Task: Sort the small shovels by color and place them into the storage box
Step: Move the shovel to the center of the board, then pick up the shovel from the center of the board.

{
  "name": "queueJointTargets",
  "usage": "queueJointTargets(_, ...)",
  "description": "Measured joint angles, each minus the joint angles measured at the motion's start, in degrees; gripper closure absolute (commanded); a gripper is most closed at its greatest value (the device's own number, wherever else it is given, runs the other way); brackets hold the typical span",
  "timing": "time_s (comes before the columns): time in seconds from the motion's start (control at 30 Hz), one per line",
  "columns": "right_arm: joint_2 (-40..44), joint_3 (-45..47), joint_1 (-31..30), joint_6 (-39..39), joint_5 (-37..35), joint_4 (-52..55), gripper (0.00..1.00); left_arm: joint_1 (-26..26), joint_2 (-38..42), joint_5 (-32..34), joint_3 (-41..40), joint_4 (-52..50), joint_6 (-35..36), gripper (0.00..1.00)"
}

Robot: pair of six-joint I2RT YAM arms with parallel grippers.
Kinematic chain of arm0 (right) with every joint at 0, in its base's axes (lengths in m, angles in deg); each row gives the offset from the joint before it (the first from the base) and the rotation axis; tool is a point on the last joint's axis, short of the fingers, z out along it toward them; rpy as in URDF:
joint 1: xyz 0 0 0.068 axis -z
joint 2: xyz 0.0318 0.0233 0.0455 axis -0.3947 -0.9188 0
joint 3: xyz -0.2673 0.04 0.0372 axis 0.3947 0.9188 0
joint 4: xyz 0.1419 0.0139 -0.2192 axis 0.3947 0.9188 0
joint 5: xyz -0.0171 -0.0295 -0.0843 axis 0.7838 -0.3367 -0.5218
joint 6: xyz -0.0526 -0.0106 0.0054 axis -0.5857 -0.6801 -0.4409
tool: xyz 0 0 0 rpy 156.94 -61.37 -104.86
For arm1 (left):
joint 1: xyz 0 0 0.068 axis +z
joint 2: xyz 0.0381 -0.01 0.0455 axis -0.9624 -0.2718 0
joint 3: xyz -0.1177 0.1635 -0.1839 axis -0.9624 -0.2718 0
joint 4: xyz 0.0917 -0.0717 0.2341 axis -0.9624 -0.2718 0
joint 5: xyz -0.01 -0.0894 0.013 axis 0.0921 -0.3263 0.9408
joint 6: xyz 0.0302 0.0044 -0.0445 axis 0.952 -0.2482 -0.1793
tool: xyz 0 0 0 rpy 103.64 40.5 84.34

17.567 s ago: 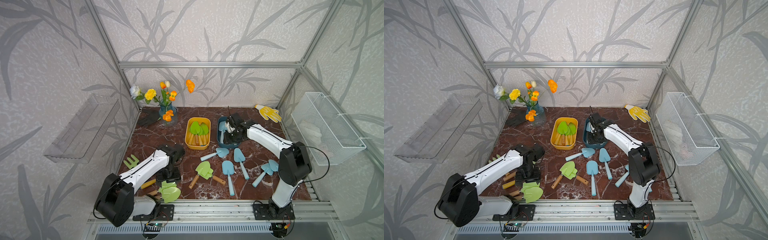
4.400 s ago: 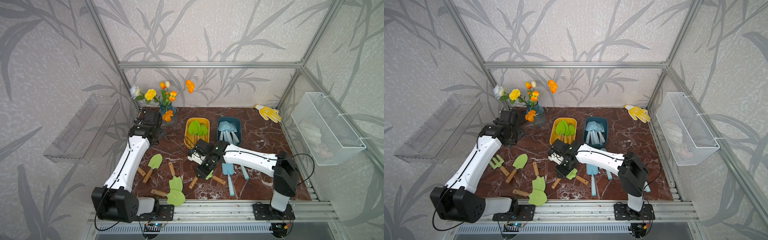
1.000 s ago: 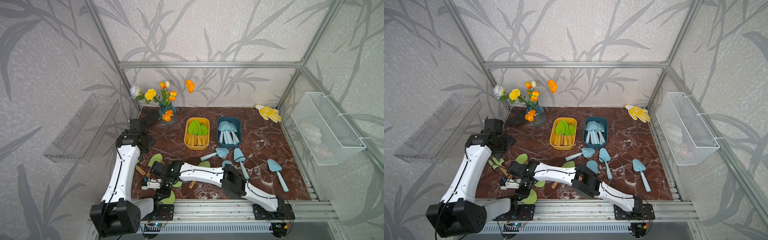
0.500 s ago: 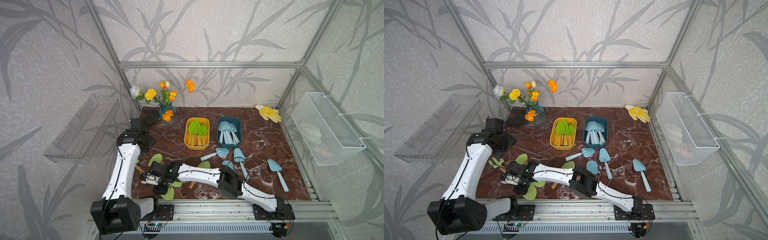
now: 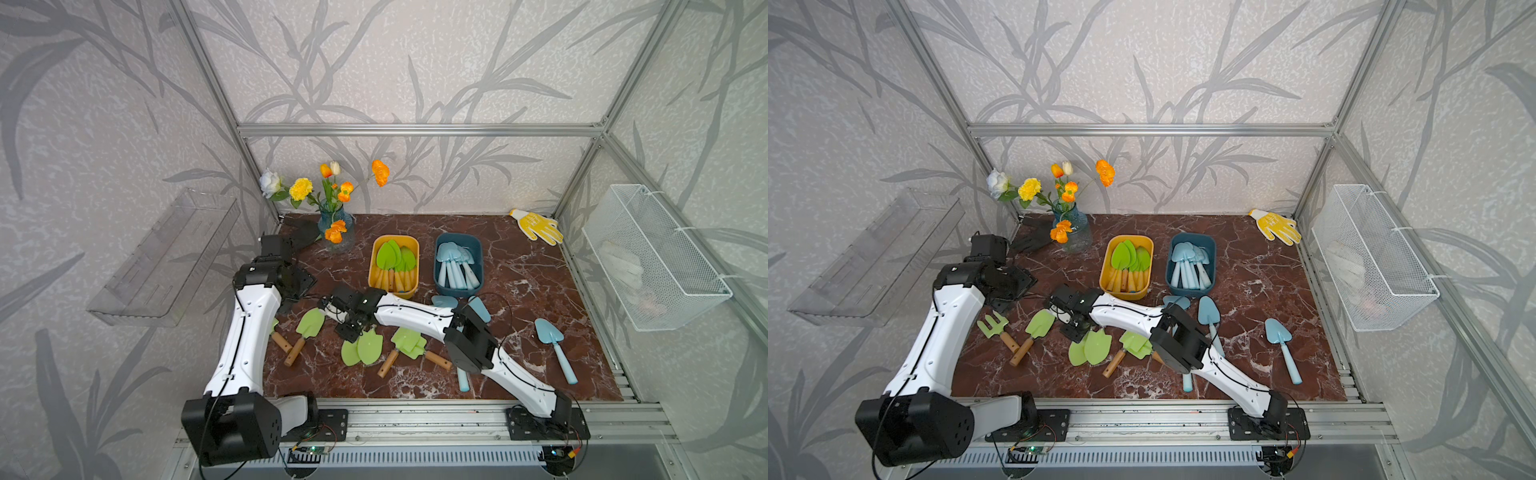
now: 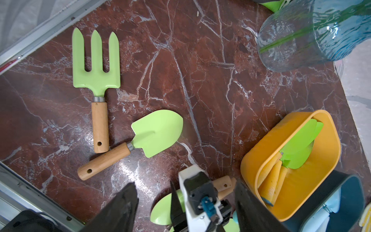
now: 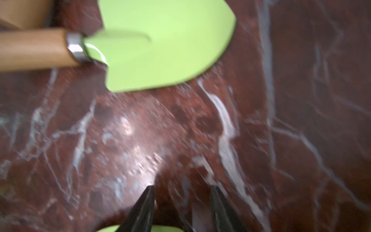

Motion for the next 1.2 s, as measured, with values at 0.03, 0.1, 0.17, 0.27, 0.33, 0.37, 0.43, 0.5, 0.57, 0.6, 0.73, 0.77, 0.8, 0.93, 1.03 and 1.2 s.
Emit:
queueJointTargets(0.03,1.6,2.6,0.2,0.0,0.0,0.0,0.53,-0.2,0.0,-0.6,-0.6,0.1,0.3,0.24)
queueJointTargets(0.1,5.0,7.7,0.1,-0.1,0.3,0.0,0.53,-1.2,0.0,-1.8,-2.3,0.4,1.4,0.24)
queueJointTargets(0.17,8.5,12.0,-0.2,0.1,0.5,0.0,0.53,-2.5,0.1,-3.1,-3.9,1.0,2.7,0.24)
queueJointTargets(0.27,14.1,16.0,-0.1,1.2,0.7,-0.2,0.53,-4.8,0.4,-4.4,-6.7,2.1,4.7,0.22)
queueJointTargets(0.33,18.3,17.5,0.6,2.6,0.6,-0.2,0.53,-6.7,0.6,-4.8,-8.6,3.3,4.9,0.21)
queueJointTargets(0.37,20.7,19.0,1.3,3.6,0.5,0.2,0.53,-7.3,0.7,-5.0,-9.1,4.3,5.8,0.21)
queueJointTargets(0.43,24.5,21.0,3.1,5.3,-0.4,-1.6,0.53,-9.7,0.7,-5.7,-10.5,5.4,6.8,0.21)
queueJointTargets(0.5,28.2,23.2,5.1,7.2,-1.4,-3.3,0.53,-12.3,0.2,-7.1,-12.2,6.4,7.6,0.20)
queueJointTargets(0.57,32.2,26.3,7.9,9.3,-2.6,-4.9,0.53,-14.6,-1.3,-8.6,-13.2,7.2,8.3,0.16)
queueJointTargets(0.6,33.5,27.6,8.8,10.2,-2.9,-5.5,0.53,-15.4,-2.4,-9.2,-13.3,7.7,8.7,0.15)
queueJointTargets(0.73,38.8,35.0,13.2,13.6,-4.1,-6.9,0.53,-17.0,-6.9,-9.6,-13.2,9.4,9.3,0.16)
queueJointTargets(0.77,39.5,36.5,13.8,14.2,-4.3,-6.9,0.53,-17.1,-7.5,-9.2,-13.2,9.4,9.2,0.15)
queueJointTargets(0.8,40.0,37.7,14.1,14.6,-4.5,-6.8,0.53,-17.1,-7.9,-8.5,-13.2,9.3,9.0,0.15)
queueJointTargets(0.93,40.3,40.3,13.9,15.4,-4.4,-6.1,0.53,-15.9,-9.7,-1.2,-10.8,4.1,8.2,0.15)
queueJointTargets(1.03,40.5,41.8,13.7,15.7,-4.2,-6.1,0.53,-12.7,-10.8,4.2,-9.4,0.3,8.2,0.15)
queueJointTargets(1.2,40.8,43.4,13.6,15.7,-3.7,-6.1,0.53,-2.8,-11.5,5.9,-11.9,-2.7,8.5,0.15)
